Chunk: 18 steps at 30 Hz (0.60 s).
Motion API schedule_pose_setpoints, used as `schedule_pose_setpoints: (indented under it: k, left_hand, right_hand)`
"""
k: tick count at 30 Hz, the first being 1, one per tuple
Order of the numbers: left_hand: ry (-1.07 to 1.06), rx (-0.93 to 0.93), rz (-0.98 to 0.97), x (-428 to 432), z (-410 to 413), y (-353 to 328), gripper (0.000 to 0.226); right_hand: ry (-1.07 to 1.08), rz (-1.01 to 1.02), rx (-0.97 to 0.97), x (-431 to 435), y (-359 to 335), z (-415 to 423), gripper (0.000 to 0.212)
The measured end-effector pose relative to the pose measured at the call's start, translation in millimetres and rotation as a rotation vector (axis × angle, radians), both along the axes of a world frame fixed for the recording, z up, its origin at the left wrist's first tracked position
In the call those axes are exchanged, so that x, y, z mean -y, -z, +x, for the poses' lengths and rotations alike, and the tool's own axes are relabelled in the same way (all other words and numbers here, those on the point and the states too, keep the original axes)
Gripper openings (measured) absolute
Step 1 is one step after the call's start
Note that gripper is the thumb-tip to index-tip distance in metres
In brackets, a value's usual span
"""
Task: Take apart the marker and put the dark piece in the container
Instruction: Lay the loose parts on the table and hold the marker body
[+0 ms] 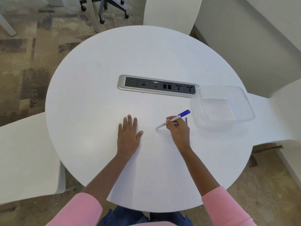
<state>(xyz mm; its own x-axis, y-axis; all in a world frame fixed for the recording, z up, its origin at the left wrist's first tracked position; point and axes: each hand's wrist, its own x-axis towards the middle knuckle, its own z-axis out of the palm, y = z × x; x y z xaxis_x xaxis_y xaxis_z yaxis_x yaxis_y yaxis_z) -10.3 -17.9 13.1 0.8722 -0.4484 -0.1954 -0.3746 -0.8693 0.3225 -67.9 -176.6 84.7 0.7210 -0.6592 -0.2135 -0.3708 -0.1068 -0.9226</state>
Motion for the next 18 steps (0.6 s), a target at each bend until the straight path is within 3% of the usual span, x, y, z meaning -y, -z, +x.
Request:
schedule_pose_setpoints:
  k: [2,8,18]
  left_hand:
    - [0.013,0.023,0.042,-2,-2,4,0.069]
    - [0.035,0.148,0.031,-3,-4,9,0.056]
    - [0.02,0.186,0.0,-1,-4,9,0.055]
  right_hand:
    - [-0.038,-0.065,-0.008,-3,0,0,0.008]
    - [-0.168,-0.31,-0.002,-11,-5,1,0.011]
    - [-0.233,-0.443,0.049,-17,-11,-3,0.014]
